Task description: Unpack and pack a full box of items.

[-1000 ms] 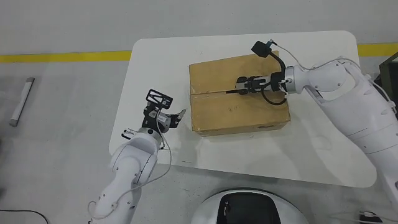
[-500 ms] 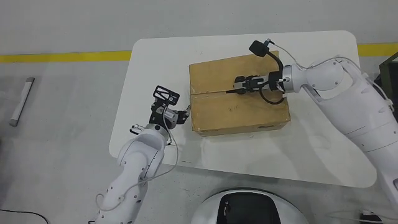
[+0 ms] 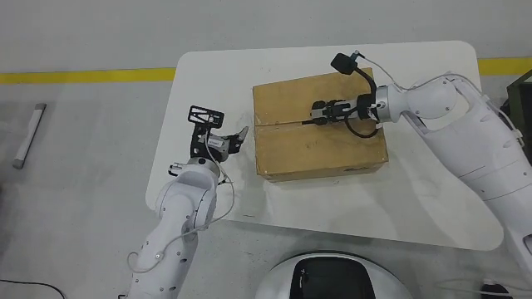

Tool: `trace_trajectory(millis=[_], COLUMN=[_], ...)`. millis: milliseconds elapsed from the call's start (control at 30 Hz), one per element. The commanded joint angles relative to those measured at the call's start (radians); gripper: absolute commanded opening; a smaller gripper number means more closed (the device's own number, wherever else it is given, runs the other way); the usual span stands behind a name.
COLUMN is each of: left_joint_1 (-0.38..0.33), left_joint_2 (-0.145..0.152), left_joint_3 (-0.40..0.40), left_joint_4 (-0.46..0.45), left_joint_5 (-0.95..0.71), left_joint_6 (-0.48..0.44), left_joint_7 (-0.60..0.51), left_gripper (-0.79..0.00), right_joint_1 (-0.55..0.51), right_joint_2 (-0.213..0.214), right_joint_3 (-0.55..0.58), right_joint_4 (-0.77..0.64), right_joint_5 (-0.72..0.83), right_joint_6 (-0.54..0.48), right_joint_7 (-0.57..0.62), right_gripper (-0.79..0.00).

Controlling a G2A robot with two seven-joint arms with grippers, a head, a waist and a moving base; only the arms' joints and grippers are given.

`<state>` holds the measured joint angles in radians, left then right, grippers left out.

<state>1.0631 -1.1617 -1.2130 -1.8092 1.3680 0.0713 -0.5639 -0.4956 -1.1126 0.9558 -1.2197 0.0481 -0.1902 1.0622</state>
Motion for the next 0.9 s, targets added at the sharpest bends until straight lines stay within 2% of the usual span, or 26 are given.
trace_trajectory(millis=[0, 433, 867], left_joint_1=[-0.003, -0.030, -0.130], left_joint_2=[-0.003, -0.019, -0.052], left_joint_3=[0.001, 0.004, 0.111], left_joint_4=[0.000, -0.033, 0.009], left_joint_5=[-0.009, -0.060, 0.015], left_joint_6=[0.008, -0.005, 0.031], left_joint_7=[0.005, -0.003, -0.002], left_gripper=[0.000, 0.000, 0.000], right_joint_1=[0.001, 0.010, -0.008], right_joint_2=[-0.001, -0.008, 0.003], right_joint_3=[-0.001, -0.009, 0.021], right_joint_4=[0.003, 0.024, 0.004], right_joint_5=[0.003, 0.009, 0.007], right_joint_6=[-0.002, -0.015, -0.012], right_joint_7=[0.000, 0.010, 0.036], right_gripper=[-0.785, -0.785, -0.785])
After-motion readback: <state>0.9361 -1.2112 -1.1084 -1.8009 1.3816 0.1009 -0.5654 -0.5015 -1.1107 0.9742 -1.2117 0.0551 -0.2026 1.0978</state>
